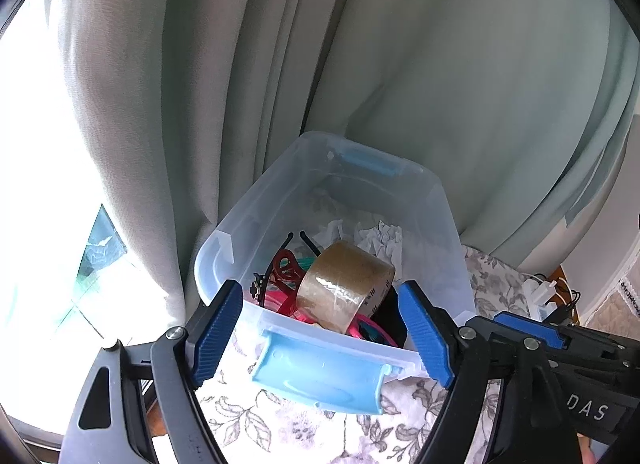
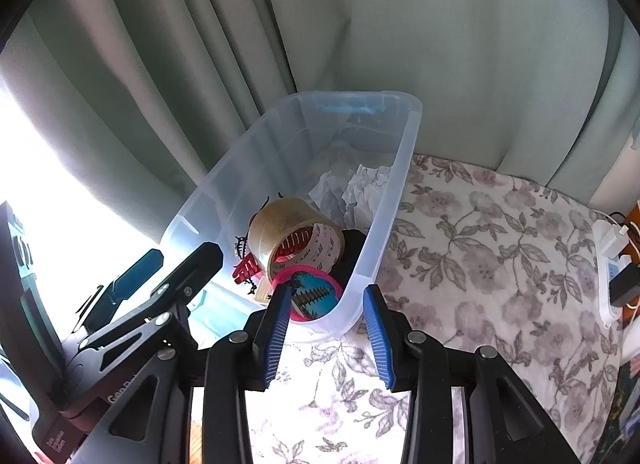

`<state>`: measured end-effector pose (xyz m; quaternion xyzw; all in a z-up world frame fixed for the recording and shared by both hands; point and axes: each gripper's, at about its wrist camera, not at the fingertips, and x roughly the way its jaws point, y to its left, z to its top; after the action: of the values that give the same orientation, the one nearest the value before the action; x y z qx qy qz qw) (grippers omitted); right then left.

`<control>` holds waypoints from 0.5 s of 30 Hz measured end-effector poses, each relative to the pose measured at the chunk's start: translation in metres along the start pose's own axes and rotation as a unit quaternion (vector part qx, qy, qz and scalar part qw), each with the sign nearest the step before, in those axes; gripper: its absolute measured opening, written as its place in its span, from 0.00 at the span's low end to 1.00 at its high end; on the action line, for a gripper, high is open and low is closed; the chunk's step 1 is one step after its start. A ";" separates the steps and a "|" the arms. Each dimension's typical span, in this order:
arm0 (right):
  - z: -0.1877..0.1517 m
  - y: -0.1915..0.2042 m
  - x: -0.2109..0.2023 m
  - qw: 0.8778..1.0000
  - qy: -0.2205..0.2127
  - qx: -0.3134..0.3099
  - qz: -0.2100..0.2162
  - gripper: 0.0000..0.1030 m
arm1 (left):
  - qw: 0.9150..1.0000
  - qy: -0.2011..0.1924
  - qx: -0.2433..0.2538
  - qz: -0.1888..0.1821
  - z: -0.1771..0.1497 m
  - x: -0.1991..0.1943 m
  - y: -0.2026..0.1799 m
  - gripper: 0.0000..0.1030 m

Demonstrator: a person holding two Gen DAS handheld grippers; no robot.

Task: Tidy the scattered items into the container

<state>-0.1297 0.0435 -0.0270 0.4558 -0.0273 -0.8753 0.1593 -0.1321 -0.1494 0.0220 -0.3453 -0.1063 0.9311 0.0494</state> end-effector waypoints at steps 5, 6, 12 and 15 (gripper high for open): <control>0.000 0.004 -0.003 1.000 -0.001 -0.005 -0.004 0.40 | 1.000 -0.002 0.006 0.023 0.000 -0.007 -0.001 0.81; 0.000 0.005 -0.003 1.000 -0.001 -0.004 -0.005 0.40 | 1.000 -0.004 0.010 0.029 0.000 -0.008 -0.002 0.81; 0.003 0.016 0.000 1.000 -0.006 0.007 -0.017 0.40 | 0.999 -0.006 0.010 0.032 -0.001 -0.011 0.002 0.81; 0.003 0.019 -0.001 1.000 -0.005 0.003 -0.018 0.40 | 0.999 -0.007 0.005 0.033 -0.002 -0.013 0.005 0.81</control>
<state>-0.1272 0.0253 -0.0208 0.4522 -0.0223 -0.8802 0.1421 -0.1212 -0.1561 0.0276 -0.3416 -0.0901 0.9353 0.0195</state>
